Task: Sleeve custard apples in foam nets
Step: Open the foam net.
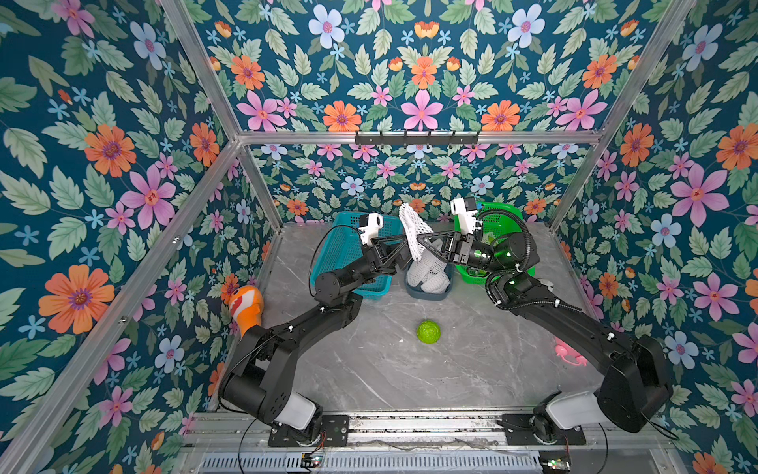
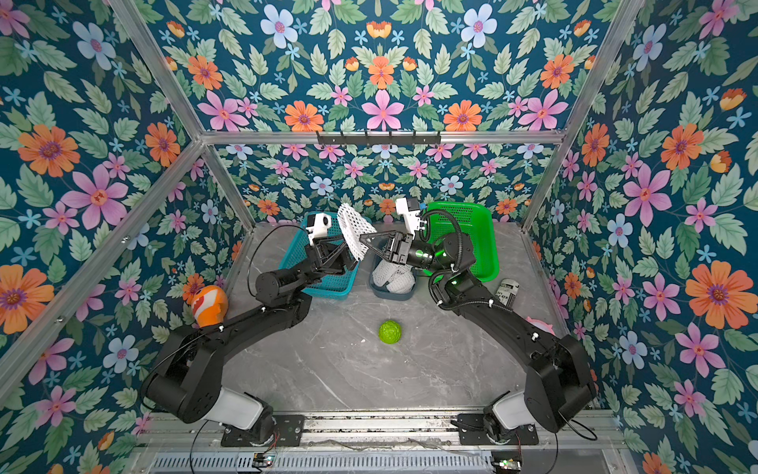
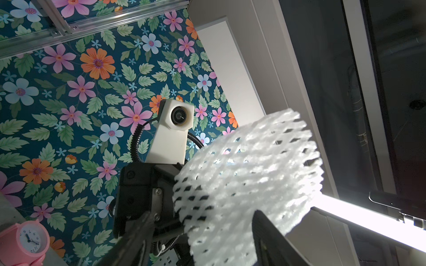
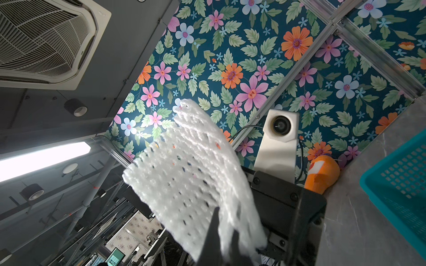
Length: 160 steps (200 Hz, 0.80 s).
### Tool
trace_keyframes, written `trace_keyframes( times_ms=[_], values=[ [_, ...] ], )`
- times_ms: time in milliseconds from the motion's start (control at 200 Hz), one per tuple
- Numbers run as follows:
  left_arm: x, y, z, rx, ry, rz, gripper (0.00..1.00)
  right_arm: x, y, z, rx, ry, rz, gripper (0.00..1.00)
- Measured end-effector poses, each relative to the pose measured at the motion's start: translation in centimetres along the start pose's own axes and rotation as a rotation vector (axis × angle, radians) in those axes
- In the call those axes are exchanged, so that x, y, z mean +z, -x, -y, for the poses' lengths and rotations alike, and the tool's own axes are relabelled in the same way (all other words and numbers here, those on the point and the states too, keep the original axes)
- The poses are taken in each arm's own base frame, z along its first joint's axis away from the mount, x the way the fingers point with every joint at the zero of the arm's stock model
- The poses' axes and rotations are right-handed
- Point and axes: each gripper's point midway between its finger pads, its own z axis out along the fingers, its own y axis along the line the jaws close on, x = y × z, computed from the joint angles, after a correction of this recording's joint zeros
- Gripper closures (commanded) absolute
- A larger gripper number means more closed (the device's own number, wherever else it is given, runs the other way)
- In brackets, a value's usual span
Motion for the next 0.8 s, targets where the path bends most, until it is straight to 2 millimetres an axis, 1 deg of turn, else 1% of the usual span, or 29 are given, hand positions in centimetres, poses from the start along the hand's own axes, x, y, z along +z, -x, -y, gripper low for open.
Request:
trace_keyframes(
  times_ms=[65,165,235,285,340,415,460,510,535,560,610,650,675,800],
  values=[
    [0.0,-0.1,0.1,-0.005,-0.001,-0.003,0.38,0.0,0.1,0.1,-0.001,0.000,0.001,1.00],
    [-0.1,-0.1,0.3,-0.006,-0.003,-0.003,0.48,0.0,0.1,0.2,-0.005,0.002,0.003,1.00],
    [-0.2,-0.1,0.1,-0.011,0.001,0.000,0.63,-0.2,0.0,0.5,-0.001,-0.004,0.004,1.00],
    [-0.3,-0.1,0.0,-0.011,0.004,0.002,0.66,-0.4,-0.1,0.7,0.002,-0.011,0.006,1.00],
    [-0.3,-0.1,0.0,-0.011,0.003,0.003,0.76,-0.6,0.0,0.9,0.002,-0.015,0.010,1.00],
    [-0.3,0.0,0.1,-0.010,0.002,0.004,0.80,-0.9,0.0,1.3,0.005,-0.022,0.014,1.00],
    [-0.3,0.0,0.1,-0.010,0.001,0.005,0.86,-1.0,0.1,1.3,0.004,-0.024,0.016,1.00],
    [-0.3,0.0,0.2,-0.008,0.000,0.007,0.88,-1.1,0.1,1.4,0.005,-0.024,0.018,1.00],
    [-0.3,0.1,0.2,-0.009,-0.001,0.009,0.87,-1.1,0.0,1.3,0.004,-0.024,0.017,1.00],
    [-0.3,0.1,0.2,-0.008,0.000,0.010,0.82,-1.1,0.0,1.4,0.005,-0.024,0.018,1.00],
    [-0.3,0.1,0.1,-0.009,0.000,0.011,0.68,-1.2,0.1,1.4,0.005,-0.022,0.020,1.00],
    [-0.4,0.2,0.0,-0.010,0.001,0.014,0.53,-1.2,0.0,1.4,0.012,-0.020,0.021,1.00],
    [-0.4,0.2,-0.1,-0.011,0.002,0.017,0.46,-1.2,0.1,1.3,0.012,-0.016,0.023,1.00],
    [-0.7,0.2,-0.9,-0.029,0.019,0.024,0.33,-1.1,0.3,1.2,0.012,0.005,0.031,1.00]
  ],
)
